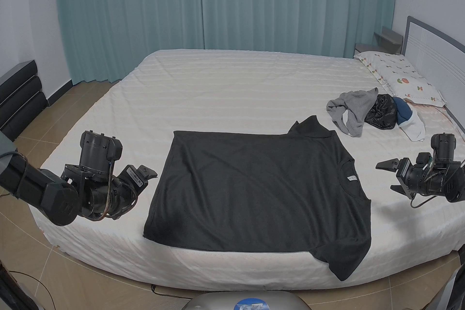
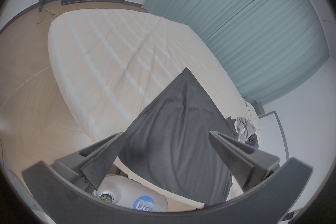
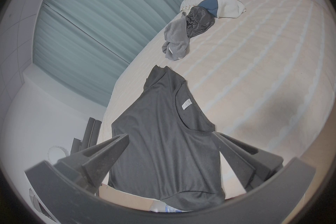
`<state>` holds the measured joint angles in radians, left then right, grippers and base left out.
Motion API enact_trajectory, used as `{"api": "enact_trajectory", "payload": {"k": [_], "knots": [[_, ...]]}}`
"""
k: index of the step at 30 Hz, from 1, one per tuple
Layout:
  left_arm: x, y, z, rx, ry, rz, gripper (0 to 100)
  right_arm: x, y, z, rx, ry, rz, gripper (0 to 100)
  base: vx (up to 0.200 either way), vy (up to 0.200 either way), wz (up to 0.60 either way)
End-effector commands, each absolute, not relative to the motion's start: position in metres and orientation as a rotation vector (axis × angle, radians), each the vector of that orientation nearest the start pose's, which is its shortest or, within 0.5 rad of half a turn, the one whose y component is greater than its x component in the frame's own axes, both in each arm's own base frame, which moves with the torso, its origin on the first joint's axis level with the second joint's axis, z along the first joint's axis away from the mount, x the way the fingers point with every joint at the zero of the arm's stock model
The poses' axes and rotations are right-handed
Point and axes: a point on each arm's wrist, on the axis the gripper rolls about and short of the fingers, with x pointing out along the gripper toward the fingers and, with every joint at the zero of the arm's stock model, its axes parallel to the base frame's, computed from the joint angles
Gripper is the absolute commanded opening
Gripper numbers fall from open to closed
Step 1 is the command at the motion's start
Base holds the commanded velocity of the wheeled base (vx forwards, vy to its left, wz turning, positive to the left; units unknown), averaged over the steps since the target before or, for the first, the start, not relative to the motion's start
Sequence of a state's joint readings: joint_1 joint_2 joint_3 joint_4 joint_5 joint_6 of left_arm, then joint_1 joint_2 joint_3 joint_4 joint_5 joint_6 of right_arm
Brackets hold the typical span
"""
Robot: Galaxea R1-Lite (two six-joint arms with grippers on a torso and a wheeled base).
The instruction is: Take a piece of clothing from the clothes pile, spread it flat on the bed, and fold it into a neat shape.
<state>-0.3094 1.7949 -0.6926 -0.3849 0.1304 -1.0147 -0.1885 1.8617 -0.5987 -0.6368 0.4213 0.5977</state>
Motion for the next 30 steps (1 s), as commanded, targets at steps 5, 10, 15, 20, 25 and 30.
{"api": "enact_trajectory", "payload": {"k": [5,10,15,20,25,30], "knots": [[0.270,-0.091,0.100,-0.806,0.742,0.180,100,0.281,-0.036,0.081,0.762,0.686,0.058,100,0.000,-0.200,0.00],[0.270,-0.094,0.097,-0.799,0.757,0.176,100,0.278,-0.035,0.078,0.763,0.703,0.056,100,0.000,-0.080,0.00],[0.271,-0.094,0.095,-0.800,0.766,0.175,100,0.276,-0.035,0.076,0.765,0.710,0.054,100,0.000,0.000,0.00],[0.272,-0.095,0.089,-0.804,0.781,0.189,100,0.275,-0.034,0.074,0.767,0.720,0.054,100,-0.160,0.000,0.00],[0.272,-0.094,0.081,-0.803,0.799,0.205,100,0.275,-0.032,0.073,0.766,0.728,0.059,100,-0.200,0.000,0.00],[0.269,-0.092,0.074,-0.810,0.809,0.191,100,0.275,-0.031,0.071,0.766,0.735,0.058,100,0.000,0.000,0.00]]}}
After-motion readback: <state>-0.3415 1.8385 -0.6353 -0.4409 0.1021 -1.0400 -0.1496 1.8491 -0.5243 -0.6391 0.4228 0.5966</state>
